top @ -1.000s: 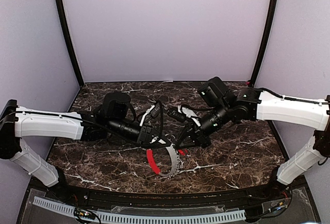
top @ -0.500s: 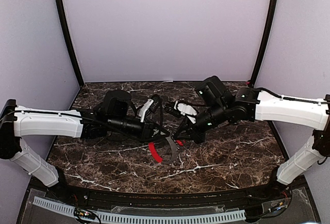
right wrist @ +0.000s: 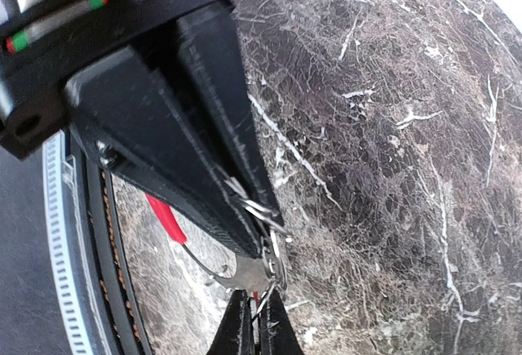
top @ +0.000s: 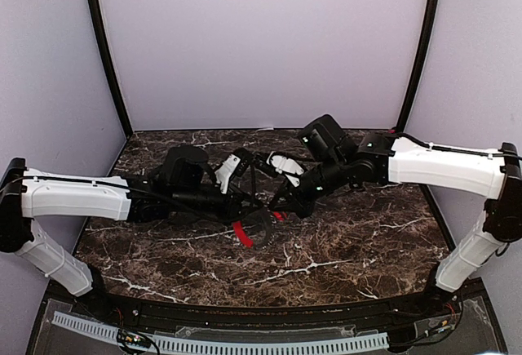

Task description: Remove the keys from the keyring

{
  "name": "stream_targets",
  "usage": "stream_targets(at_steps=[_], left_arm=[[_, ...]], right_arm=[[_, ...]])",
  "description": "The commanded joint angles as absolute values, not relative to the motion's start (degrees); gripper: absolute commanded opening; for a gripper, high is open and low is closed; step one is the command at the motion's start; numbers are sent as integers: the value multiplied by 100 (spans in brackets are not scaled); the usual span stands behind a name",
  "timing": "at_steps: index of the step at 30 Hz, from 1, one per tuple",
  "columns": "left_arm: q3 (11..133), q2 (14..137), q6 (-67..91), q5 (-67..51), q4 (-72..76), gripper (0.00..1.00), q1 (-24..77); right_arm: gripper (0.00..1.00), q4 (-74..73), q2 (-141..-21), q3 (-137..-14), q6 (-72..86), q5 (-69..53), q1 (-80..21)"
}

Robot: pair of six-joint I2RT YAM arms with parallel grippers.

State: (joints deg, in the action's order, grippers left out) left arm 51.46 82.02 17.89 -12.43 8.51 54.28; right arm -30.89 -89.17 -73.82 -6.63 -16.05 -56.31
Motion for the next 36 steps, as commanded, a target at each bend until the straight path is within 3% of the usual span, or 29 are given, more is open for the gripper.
stream_targets(at_steps=[1,19,24,29,36], left_arm=[[4760,7974,1786,-614,1545,0,5335],[4147,7617,2703,-1673,3361,0,5326],[3857,7463,2825,-2111,3914,0,5309],[3768,7379,2889,-2682,4190,0,5300],[3670,7246,2814,-2885,4239,0,5291]], right_arm=[[0,-2564,-8978,-7341,-134,-2587,-5557],[1,-1339,-8864,-6350,191,-3614,-5557],[20,-912,-8322,-5939,206,-3805,-5555],[45,-831,-7645,-5673,57,-4147,-5555],[53,-59,-6604,-5256,326,-3901,-5503]])
